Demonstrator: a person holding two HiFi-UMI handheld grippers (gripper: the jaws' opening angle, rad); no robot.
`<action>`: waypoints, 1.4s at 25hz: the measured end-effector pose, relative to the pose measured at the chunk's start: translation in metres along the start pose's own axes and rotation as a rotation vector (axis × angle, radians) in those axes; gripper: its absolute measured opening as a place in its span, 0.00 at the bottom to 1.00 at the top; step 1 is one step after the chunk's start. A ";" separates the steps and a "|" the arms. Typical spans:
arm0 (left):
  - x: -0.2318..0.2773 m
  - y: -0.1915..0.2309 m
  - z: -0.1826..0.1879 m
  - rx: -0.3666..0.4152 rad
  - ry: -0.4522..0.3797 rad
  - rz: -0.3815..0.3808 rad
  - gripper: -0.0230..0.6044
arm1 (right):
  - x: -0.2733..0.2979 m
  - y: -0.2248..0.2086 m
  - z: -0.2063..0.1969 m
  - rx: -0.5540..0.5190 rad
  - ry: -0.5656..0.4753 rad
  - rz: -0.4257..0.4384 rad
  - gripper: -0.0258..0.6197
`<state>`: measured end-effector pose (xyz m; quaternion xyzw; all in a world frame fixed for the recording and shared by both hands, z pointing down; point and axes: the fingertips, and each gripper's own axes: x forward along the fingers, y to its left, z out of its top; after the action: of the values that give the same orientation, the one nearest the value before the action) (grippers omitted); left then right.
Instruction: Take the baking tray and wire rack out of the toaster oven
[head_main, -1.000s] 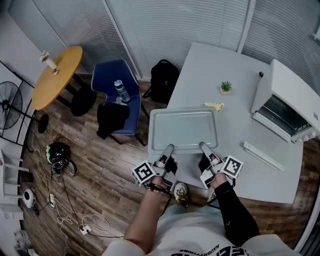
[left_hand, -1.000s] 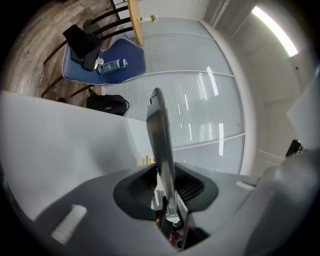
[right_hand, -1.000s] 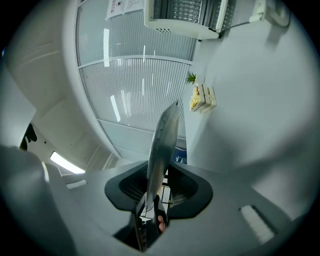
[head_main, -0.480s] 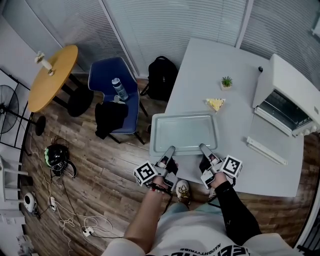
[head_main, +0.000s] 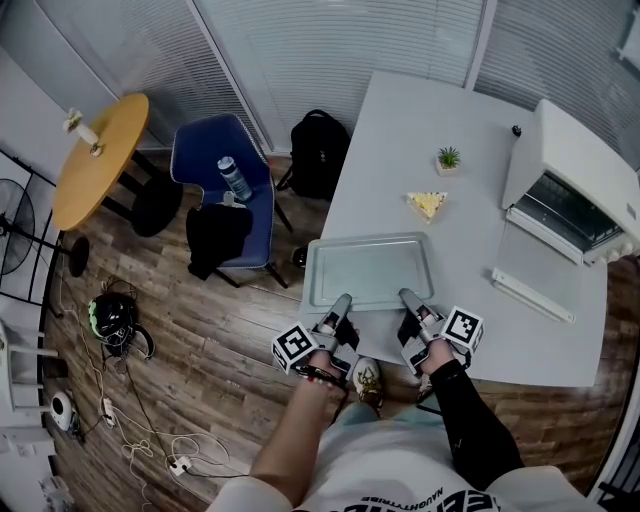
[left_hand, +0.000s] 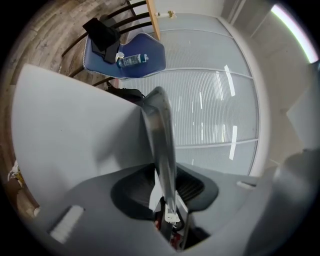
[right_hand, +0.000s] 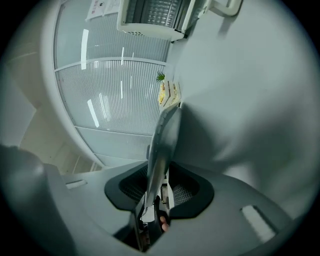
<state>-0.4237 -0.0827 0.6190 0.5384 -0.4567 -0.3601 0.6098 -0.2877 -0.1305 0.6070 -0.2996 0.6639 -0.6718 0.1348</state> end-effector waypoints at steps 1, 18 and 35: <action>0.001 0.000 0.000 0.006 0.001 0.005 0.29 | 0.000 -0.003 0.000 0.005 -0.001 -0.011 0.20; 0.027 -0.007 -0.076 0.131 0.279 0.016 0.29 | 0.016 -0.015 -0.027 -0.068 0.112 -0.095 0.28; 0.035 0.013 -0.091 0.119 0.308 0.089 0.25 | -0.007 -0.030 -0.028 -0.071 0.102 -0.178 0.28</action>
<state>-0.3273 -0.0835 0.6378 0.6014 -0.4018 -0.2182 0.6552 -0.2921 -0.1016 0.6360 -0.3275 0.6641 -0.6715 0.0299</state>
